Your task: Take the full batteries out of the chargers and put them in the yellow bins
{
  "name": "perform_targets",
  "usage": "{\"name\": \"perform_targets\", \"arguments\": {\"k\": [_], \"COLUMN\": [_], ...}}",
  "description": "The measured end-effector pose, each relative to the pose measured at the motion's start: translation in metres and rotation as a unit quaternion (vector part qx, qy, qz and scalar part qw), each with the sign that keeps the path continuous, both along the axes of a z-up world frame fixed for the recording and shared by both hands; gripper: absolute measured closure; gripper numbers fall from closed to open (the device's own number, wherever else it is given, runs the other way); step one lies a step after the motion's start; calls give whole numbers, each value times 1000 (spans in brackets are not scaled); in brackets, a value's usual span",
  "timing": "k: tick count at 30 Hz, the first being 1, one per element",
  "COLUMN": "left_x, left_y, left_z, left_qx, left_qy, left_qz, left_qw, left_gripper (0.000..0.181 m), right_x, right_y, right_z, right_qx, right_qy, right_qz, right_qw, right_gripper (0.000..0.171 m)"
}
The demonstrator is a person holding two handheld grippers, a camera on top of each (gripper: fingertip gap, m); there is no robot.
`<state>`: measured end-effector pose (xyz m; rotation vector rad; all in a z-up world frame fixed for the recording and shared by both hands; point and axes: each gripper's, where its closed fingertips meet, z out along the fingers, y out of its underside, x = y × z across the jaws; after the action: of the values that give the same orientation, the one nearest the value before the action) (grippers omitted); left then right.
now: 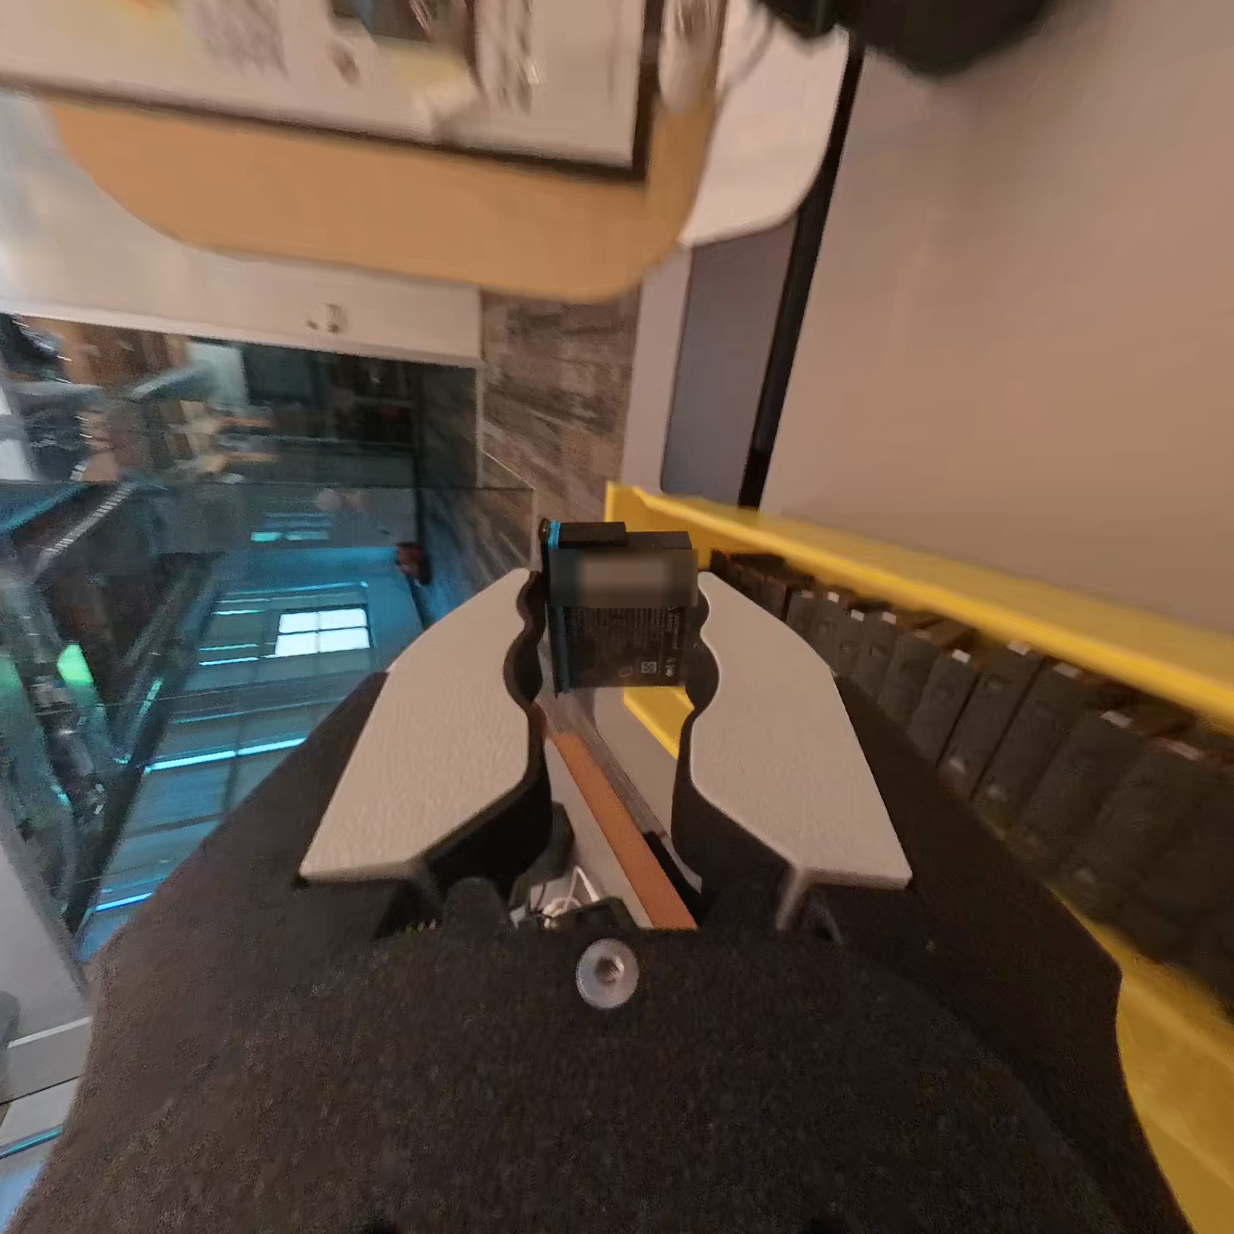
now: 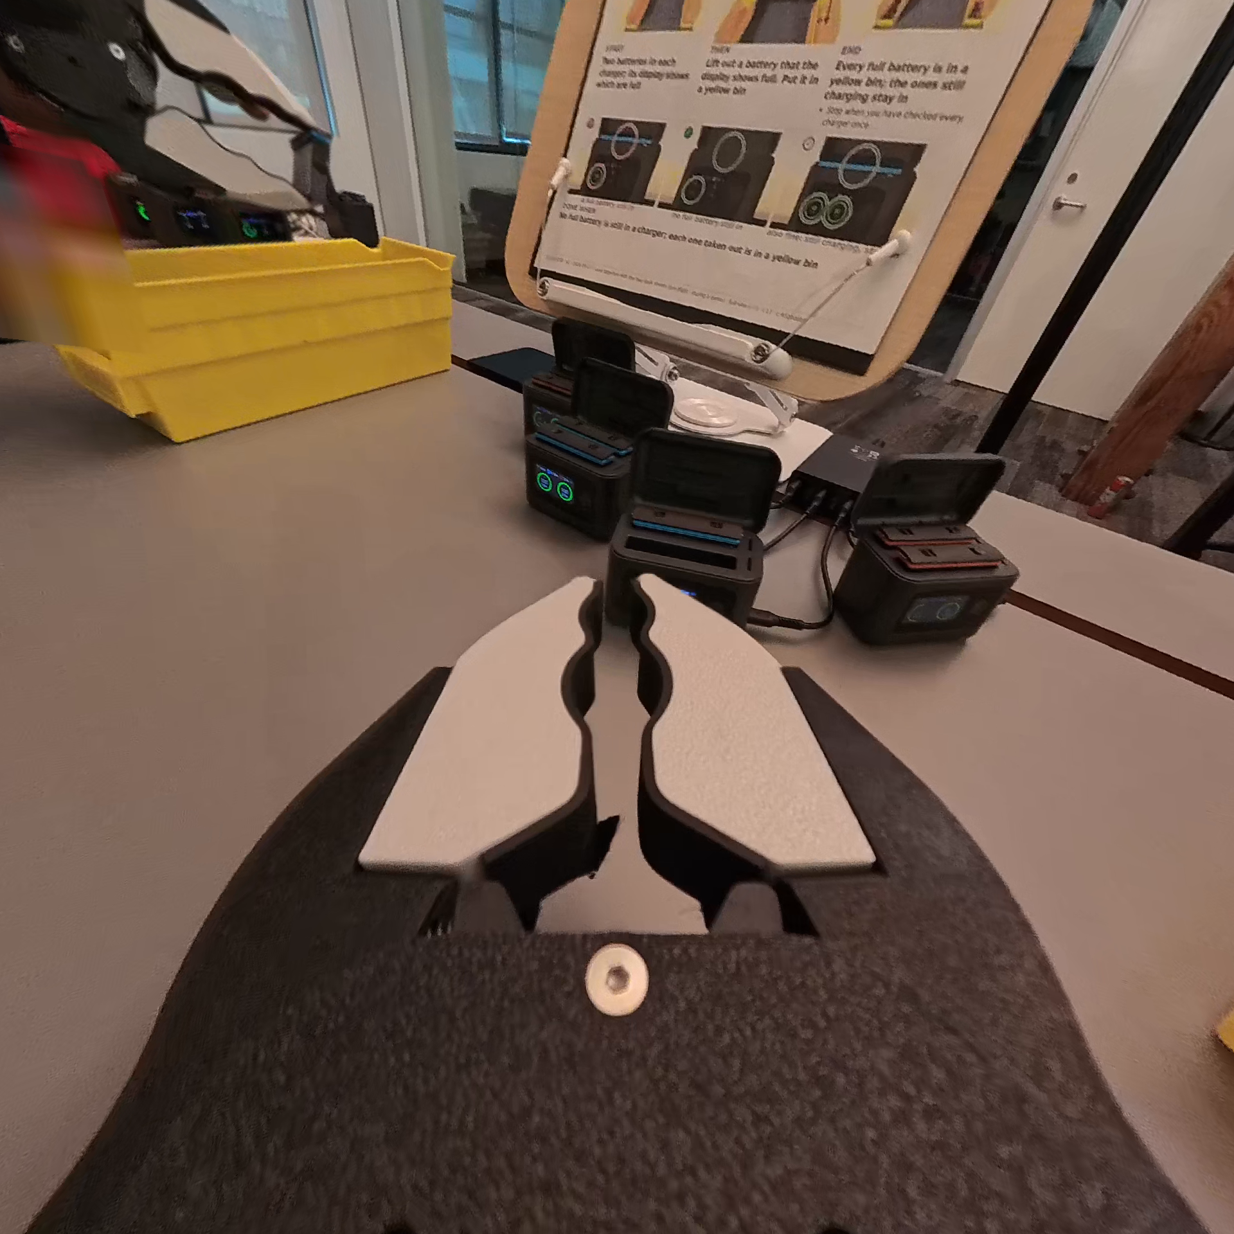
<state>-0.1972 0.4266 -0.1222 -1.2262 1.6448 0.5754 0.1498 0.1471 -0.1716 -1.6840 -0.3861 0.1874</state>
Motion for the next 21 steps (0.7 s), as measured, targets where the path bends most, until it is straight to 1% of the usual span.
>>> {"name": "perform_targets", "arguments": {"k": [3,7,11,14,18,19,21], "left_x": [30,91,156,198,238,245,256], "left_y": [-43,-117,-189,-233,-273,-280,-292], "left_z": [25,35,21,6,-12,-17,-22], "left_qx": [41,50,32,14,14,13,22], "left_qy": [-41,-103,-133,-143,-138,-139,-143], "left_qz": [-30,-94,-165,-210,-252,-260,-270], "left_qw": [998,989,977,967,958,956,952], "left_gripper": [141,141,141,141,141,141,141], "right_x": [-10,-32,-58,-75,-87,-87,-87], "right_y": [-2,-5,-13,-19,-21,-20,-20], "right_z": [4,16,33,44,45,41,34], "right_qx": [4,7,10,7,-9,-16,-32], "right_qy": [3,18,25,41,73,80,96], "right_qz": [12,42,75,97,114,113,122], "right_qw": [1000,999,997,994,991,990,987], "right_gripper": [161,156,152,147,130,128,129]}}
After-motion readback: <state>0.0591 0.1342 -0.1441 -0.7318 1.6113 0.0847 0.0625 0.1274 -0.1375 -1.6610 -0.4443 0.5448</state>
